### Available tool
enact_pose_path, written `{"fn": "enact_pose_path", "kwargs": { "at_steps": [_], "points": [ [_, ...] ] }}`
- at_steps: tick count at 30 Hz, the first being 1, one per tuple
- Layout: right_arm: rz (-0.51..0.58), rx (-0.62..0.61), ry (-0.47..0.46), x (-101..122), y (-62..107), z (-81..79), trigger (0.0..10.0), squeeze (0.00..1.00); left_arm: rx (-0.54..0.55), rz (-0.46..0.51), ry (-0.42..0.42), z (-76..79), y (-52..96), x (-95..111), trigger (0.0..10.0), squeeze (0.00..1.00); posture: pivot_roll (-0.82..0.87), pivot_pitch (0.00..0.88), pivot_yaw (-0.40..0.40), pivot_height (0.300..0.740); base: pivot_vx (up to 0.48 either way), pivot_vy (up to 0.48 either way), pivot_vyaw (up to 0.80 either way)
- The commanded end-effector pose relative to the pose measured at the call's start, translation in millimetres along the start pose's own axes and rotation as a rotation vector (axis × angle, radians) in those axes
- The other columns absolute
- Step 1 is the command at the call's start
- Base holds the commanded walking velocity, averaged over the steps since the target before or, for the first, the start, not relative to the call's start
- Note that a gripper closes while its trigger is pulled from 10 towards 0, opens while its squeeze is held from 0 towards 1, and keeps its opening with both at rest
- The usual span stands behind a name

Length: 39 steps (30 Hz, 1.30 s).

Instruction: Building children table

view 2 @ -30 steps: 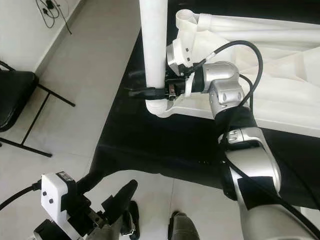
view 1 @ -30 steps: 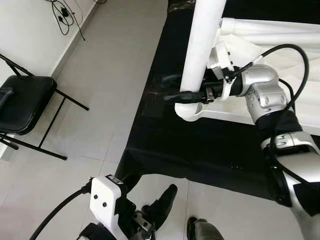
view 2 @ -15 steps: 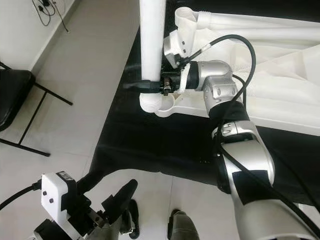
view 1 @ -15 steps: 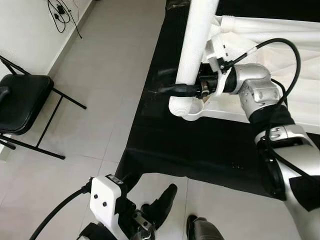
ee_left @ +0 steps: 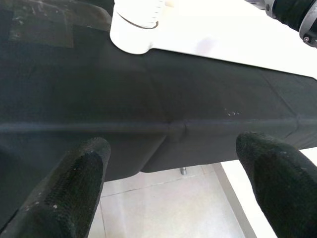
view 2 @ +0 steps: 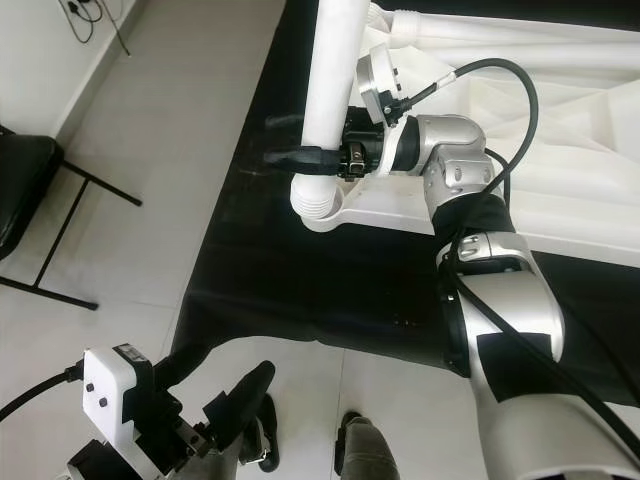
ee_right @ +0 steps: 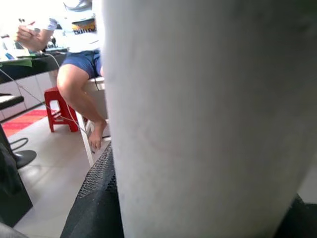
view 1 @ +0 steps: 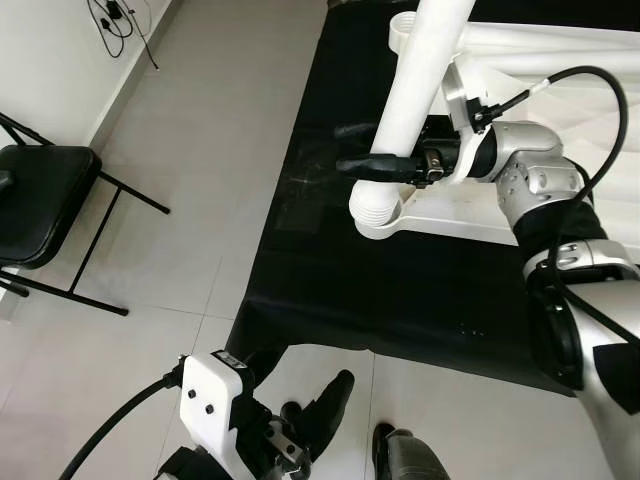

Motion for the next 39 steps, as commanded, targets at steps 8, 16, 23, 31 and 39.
{"fn": "enact_pose_path", "kwargs": {
  "at_steps": [8, 16, 23, 31, 39],
  "points": [
    [-0.048, -0.002, -0.009, -6.1, 3.9, 0.0, 10.0, 0.0, -0.001, -0.027, -0.011, 1.4, 4.4, -0.9, 10.0, 0.0, 0.14, 0.386, 0.077, 0.74, 0.0, 0.0, 0.0],
    [-0.131, 0.085, 0.042, -14.5, -5.8, -9.5, 10.0, 0.0, -0.001, -0.025, -0.011, 0.8, 4.0, -0.9, 10.0, 0.0, 0.13, 0.386, 0.076, 0.74, 0.0, 0.0, 0.0],
    [-0.185, 0.186, 0.086, -23.1, -18.8, -24.9, 10.0, 0.0, -0.001, -0.024, -0.01, 0.5, 3.8, -0.8, 10.0, 0.0, 0.13, 0.382, 0.075, 0.74, 0.0, 0.0, 0.0],
    [-0.211, 0.208, 0.079, -28.2, -24.5, -26.8, 10.0, 0.0, -0.002, -0.023, -0.009, 0.3, 3.3, -1.4, 10.0, 0.0, 0.12, 0.374, 0.073, 0.74, 0.0, 0.0, 0.0],
    [-0.183, 0.175, 0.014, -27.2, -31.9, -21.9, 10.0, 0.0, 0.0, -0.021, -0.007, 0.2, 2.5, -1.6, 10.0, 0.0, 0.12, 0.366, 0.069, 0.74, 0.0, 0.0, 0.0]
  ]
}}
Point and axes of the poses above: a point about 5 cm out from each wrist's last joint towards the gripper, its own y axis pointing back from the gripper into the wrist, its own x axis along the axis of the wrist's last joint, z = x × y, the point moved 3 cm from there along -y, pointing out of the wrist towards the gripper, and after that the axes turned 1 degree about y, right-handed, at the moved point
